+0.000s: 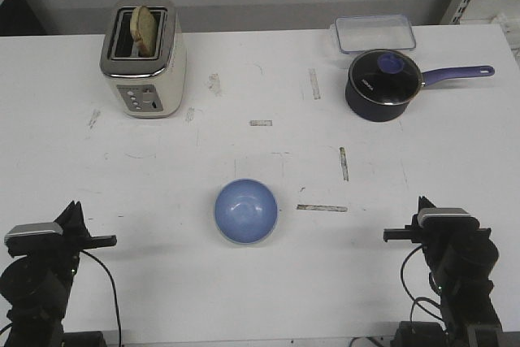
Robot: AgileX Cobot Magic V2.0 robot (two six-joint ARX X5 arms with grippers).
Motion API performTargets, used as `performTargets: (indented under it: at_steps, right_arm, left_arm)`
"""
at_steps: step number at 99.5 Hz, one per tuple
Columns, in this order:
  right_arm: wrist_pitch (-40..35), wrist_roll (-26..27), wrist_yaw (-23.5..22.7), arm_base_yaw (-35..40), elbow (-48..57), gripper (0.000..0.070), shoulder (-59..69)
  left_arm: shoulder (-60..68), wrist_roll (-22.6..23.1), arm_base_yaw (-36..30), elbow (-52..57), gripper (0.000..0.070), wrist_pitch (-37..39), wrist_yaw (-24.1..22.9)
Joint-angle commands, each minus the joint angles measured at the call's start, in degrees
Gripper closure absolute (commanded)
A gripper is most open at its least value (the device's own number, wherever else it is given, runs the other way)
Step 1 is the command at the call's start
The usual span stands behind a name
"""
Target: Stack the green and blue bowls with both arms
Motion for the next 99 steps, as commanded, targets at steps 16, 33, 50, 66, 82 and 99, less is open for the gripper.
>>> performTargets:
  at_steps: [16,33,50,66,82,99]
  right_arm:
    - [0.85,0.57,-0.28,0.09,0.02,0.0700,0.09]
    - [0.87,0.55,-0.28,0.09,0.04,0.0700,0.09]
    - [0.87,0.55,-0.28,0.09,0.04,0.0700,0.09]
    - [0.87,0.55,-0.31,0.09,0.04,0.0700,0.09]
    - [0.90,0.57,-0.31,0.09,0.04,0.0700,0.09]
    - [0.90,0.57,-0.31,0.09,0.04,0.0700,0.09]
  left_arm:
    - [-1.55,0.11,0.00,0.26,0.0698,-0.09,0.07]
    - [-2.47,0.13,0.00,0.26,0.0698,-0.07,0.07]
    - [-2.86,0.13,0.00,0.26,0.0698,-0.09,0.07]
    - [-2.97,0.13,0.00,0.26,0.0698,-0.11,0.09]
    - [-2.99,0.13,-0.02,0.24,0.0698,-0.07,0.09]
    - [-4.92,0.09,-1.31,-0.79,0.0698,-0.17,0.04]
